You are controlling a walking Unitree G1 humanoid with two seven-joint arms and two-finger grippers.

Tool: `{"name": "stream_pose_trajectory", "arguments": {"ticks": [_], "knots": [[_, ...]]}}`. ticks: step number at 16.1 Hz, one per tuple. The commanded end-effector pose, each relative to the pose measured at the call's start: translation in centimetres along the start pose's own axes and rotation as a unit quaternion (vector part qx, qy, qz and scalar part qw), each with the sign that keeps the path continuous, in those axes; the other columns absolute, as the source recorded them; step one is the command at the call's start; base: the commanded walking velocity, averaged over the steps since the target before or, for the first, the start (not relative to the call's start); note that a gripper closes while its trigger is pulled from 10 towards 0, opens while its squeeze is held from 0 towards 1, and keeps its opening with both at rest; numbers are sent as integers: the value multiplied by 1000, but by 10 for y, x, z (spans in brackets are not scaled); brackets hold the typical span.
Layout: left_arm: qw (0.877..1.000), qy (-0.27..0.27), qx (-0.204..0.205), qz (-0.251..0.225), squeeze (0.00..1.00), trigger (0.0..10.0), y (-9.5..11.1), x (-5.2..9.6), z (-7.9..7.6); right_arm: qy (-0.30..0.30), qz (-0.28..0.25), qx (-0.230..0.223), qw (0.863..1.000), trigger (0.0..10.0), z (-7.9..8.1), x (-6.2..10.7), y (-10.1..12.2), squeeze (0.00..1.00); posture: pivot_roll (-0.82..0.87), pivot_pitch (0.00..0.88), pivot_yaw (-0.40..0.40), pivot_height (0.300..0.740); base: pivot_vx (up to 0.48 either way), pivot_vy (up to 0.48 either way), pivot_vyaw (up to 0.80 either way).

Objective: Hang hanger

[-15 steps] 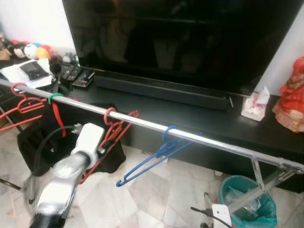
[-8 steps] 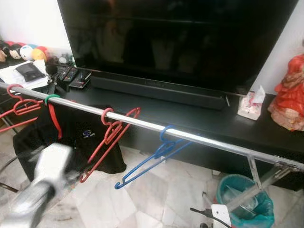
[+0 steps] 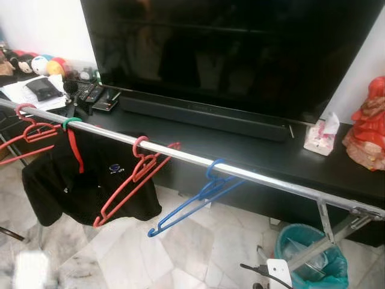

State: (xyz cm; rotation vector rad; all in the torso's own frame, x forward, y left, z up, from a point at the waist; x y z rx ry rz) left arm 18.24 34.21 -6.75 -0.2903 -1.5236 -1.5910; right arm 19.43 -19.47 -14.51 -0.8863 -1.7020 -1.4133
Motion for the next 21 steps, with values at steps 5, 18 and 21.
{"name": "stream_pose_trajectory", "arguments": {"ticks": [5,18,21], "knots": [[991,-102,-43,72,0,10000,-45,-13,-77,-9,-2,-8,1000,10000,-4,0,2,0,121,0,-51,740,0,0,0],[989,-116,-48,84,0,10000,-45,-16,-95,-10,0,-27,1000,10000,3,0,1,0,140,0,-32,740,0,0,0],[989,-112,-41,88,0,10000,-49,-15,-94,-8,0,-23,1000,10000,3,0,1,0,155,0,-43,740,0,0,0]]}}
Point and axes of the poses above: a point about 5 cm out from each wrist's last joint towards the gripper, its own x axis pointing back from the gripper into the wrist, its own y axis along the axis of the wrist's last joint, z = x × y, the point moved 6 cm from there along -x, pointing out of the wrist towards the gripper, and after that the axes turned 12 degrees about x, right-handed, at the moved point
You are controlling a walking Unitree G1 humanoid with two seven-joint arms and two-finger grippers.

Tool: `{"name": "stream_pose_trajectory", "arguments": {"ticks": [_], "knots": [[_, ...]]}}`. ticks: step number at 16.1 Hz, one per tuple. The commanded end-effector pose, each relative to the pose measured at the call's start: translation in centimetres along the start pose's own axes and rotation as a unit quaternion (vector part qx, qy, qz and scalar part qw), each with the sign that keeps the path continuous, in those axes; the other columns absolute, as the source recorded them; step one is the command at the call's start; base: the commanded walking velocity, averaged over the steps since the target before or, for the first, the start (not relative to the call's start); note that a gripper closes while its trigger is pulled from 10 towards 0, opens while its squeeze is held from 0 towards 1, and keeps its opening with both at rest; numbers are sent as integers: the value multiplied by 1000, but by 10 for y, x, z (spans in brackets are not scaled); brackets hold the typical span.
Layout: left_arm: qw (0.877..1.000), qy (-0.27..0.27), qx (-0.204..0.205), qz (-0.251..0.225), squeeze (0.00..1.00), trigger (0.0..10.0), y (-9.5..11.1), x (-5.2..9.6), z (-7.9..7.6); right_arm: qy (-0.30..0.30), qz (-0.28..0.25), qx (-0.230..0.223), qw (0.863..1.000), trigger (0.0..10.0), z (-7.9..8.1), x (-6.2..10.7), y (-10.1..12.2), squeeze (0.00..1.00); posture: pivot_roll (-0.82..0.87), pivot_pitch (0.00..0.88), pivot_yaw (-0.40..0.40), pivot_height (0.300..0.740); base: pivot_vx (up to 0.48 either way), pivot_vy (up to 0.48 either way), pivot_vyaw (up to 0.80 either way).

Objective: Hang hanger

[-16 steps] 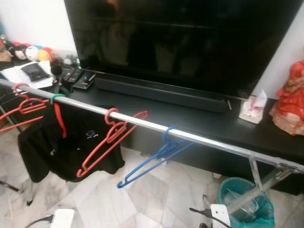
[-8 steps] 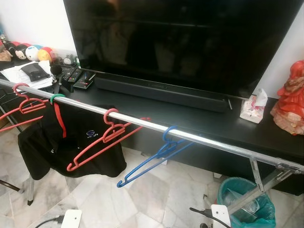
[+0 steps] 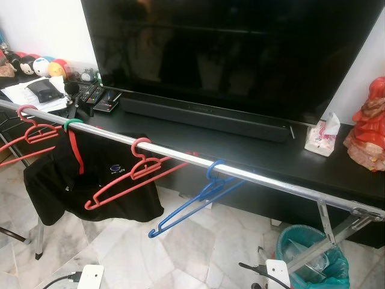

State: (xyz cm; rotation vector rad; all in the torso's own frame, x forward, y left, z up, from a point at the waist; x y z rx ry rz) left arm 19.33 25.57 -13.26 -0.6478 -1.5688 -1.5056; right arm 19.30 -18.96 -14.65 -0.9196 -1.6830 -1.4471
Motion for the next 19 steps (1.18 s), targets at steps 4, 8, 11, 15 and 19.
{"name": "stream_pose_trajectory", "arguments": {"ticks": [4,8,11,15,19], "knots": [[1000,11,-7,18,0,10000,-14,2,7,-3,-4,-3,1000,10000,-3,0,3,0,159,0,-49,740,0,0,0],[1000,12,0,22,0,10000,-18,3,10,-5,-4,-3,1000,10000,-5,0,3,0,148,0,-56,740,0,0,0],[1000,12,-3,26,0,10000,-21,4,12,-7,-4,-5,1000,10000,-6,0,3,0,135,0,-52,740,0,0,0],[1000,10,-5,28,0,10000,-23,4,14,-7,-4,-5,1000,10000,-6,0,3,0,140,0,-55,740,0,0,0],[1000,10,1,27,0,10000,-24,5,14,-5,-4,-4,1000,10000,-5,0,4,0,161,0,-63,740,0,0,0]]}}
Point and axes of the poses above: a point about 5 cm out from each wrist's last joint towards the gripper, its own x axis pointing back from the gripper into the wrist, its own y axis along the axis of the wrist's last joint, z = x × y, the point moved 6 cm from there along -x, pointing out of the wrist towards the gripper, and after that the axes turned 12 degrees about x, right-handed, at the moved point
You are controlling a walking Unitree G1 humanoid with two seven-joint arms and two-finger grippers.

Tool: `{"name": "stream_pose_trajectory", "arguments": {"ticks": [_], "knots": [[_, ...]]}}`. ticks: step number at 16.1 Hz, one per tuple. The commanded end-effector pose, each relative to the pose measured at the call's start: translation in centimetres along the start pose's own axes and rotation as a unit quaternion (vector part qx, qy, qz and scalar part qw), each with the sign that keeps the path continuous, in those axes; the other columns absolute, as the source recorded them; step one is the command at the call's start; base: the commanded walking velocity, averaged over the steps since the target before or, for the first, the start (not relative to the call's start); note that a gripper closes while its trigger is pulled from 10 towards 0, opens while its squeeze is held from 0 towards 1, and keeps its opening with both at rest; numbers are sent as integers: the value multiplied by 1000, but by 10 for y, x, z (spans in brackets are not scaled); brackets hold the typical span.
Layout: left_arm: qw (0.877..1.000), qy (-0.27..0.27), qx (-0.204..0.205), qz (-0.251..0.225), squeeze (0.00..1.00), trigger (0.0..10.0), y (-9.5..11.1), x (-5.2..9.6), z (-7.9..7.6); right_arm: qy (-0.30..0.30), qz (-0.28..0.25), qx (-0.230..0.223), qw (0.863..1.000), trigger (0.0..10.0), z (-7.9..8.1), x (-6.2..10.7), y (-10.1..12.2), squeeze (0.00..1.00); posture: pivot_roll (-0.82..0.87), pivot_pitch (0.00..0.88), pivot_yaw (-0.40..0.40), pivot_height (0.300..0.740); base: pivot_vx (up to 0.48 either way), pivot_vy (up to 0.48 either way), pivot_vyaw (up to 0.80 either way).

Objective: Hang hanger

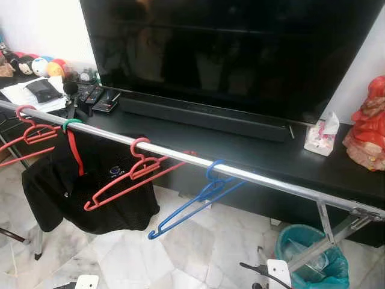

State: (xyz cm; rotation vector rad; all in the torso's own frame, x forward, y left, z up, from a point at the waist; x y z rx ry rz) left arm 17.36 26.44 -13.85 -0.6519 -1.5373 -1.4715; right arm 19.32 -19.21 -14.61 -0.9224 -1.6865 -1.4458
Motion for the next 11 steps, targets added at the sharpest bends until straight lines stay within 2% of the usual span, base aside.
{"name": "stream_pose_trajectory", "arguments": {"ticks": [1,11], "knots": [[1000,-1,-2,6,0,10000,-6,1,1,-3,-4,-4,1000,10000,-3,0,4,0,162,0,-63,740,0,0,0],[1000,-5,-10,6,0,10000,0,-1,-4,-3,-6,-5,1000,10000,-3,-1,6,0,179,0,-73,740,0,0,0]]}}
Point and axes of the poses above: a point about 5 cm out from each wrist's last joint towards the gripper, its own x axis pointing back from the gripper into the wrist, its own y axis along the axis of the wrist's last joint, z = x × y, the point moved 6 cm from there along -x, pointing out of the wrist towards the gripper, and after that the axes turned 12 degrees about x, right-handed, at the moved point
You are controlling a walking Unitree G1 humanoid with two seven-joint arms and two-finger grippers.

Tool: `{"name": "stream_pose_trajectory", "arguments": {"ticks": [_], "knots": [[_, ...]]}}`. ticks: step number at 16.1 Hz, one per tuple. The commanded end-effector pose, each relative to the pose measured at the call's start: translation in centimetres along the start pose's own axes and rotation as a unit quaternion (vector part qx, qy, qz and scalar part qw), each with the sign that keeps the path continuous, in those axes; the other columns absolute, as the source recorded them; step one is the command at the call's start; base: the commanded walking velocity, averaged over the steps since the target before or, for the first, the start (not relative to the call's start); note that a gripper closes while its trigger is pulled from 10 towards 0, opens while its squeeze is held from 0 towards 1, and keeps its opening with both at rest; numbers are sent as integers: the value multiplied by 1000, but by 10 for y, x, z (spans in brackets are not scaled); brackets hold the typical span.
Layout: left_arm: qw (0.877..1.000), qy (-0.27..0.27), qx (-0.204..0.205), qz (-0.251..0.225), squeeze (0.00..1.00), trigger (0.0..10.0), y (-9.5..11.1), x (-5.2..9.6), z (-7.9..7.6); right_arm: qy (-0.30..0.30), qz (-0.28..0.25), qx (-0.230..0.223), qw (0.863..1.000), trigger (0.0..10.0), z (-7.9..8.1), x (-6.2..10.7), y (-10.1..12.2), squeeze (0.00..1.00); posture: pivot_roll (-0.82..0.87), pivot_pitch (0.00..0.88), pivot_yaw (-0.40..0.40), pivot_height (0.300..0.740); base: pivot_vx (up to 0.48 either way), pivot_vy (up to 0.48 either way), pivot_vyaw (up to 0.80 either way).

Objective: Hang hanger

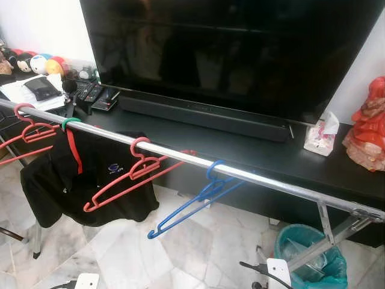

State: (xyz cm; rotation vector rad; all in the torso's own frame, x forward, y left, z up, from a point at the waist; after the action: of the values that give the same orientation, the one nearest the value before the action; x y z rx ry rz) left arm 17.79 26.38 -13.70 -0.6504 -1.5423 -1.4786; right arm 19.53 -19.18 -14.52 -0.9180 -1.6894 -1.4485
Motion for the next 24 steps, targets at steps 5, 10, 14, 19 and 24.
{"name": "stream_pose_trajectory", "arguments": {"ticks": [5,10,14,19,24], "knots": [[1000,-4,-10,10,0,10000,-6,1,1,-5,-4,-4,1000,10000,-5,0,4,0,177,0,-77,740,0,0,0],[1000,-8,-14,13,0,10000,-7,0,-4,-5,-4,-5,1000,10000,-6,0,3,0,172,0,-78,740,0,0,0],[1000,-8,-15,13,0,10000,-7,0,-7,-6,-5,-5,1000,10000,-7,0,4,0,165,0,-76,740,0,0,0],[1000,-6,-20,13,0,10000,-8,0,-5,-6,-7,-9,1000,10000,-6,0,4,0,159,0,-72,740,0,0,0],[1000,-7,-19,15,0,10000,-11,1,-3,-7,-10,-10,1000,10000,-7,0,6,0,153,0,-69,740,0,0,0]]}}
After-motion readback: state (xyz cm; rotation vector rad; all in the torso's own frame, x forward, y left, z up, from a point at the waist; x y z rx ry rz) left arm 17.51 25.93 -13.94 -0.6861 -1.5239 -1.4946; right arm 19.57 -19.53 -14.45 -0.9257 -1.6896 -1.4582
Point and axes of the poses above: a point about 5 cm out from each wrist's last joint towards the gripper, its own x axis pointing back from the gripper into the wrist, its own y axis along the axis of the wrist's last joint, z = x × y, the point moved 6 cm from there along -x, pointing out of the wrist towards the gripper, and after that the axes turned 12 degrees about x, right-handed, at the moved point
